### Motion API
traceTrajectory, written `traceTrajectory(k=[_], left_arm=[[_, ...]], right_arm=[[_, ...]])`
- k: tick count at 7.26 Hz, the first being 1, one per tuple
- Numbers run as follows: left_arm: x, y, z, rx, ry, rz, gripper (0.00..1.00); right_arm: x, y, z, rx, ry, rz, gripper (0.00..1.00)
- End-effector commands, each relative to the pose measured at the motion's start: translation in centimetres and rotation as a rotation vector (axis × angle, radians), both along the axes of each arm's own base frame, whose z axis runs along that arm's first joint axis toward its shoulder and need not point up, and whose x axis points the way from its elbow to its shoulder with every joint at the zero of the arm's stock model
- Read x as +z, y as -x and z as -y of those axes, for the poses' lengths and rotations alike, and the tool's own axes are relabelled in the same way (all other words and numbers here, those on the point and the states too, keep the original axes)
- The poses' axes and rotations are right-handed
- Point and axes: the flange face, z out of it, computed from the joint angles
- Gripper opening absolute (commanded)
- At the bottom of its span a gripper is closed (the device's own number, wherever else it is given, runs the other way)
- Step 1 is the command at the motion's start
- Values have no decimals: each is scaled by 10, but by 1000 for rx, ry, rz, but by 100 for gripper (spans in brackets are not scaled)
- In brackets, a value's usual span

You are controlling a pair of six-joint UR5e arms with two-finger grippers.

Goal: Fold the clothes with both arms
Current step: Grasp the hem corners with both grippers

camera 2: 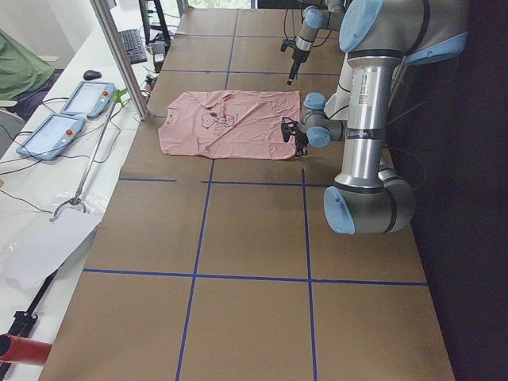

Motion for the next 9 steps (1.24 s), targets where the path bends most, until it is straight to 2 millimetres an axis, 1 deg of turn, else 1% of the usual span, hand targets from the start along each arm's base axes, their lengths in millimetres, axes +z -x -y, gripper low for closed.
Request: traceTrajectory(k=[1,2,4,5,7,9], left_arm=[[-8,0,2,-3,-2,-15,0],[-13,1,1,-2,-3,-25,0],[-15,1,1,-1,-3,-30,0],[-14,0,2,-1,-3,-29,0],[-16,0,2,-1,-4,-32,0],[-16,-1,1,1,-4,-32,0]], right_arm=[[27,21,-10,19,14,-57,54],[39,28,-9,17,16,-85,54],[42,30,-14,8,17,-93,58],[45,32,-20,-3,19,-117,61],[51,35,-28,-13,11,-140,61],[57,35,-32,-13,12,-150,59]])
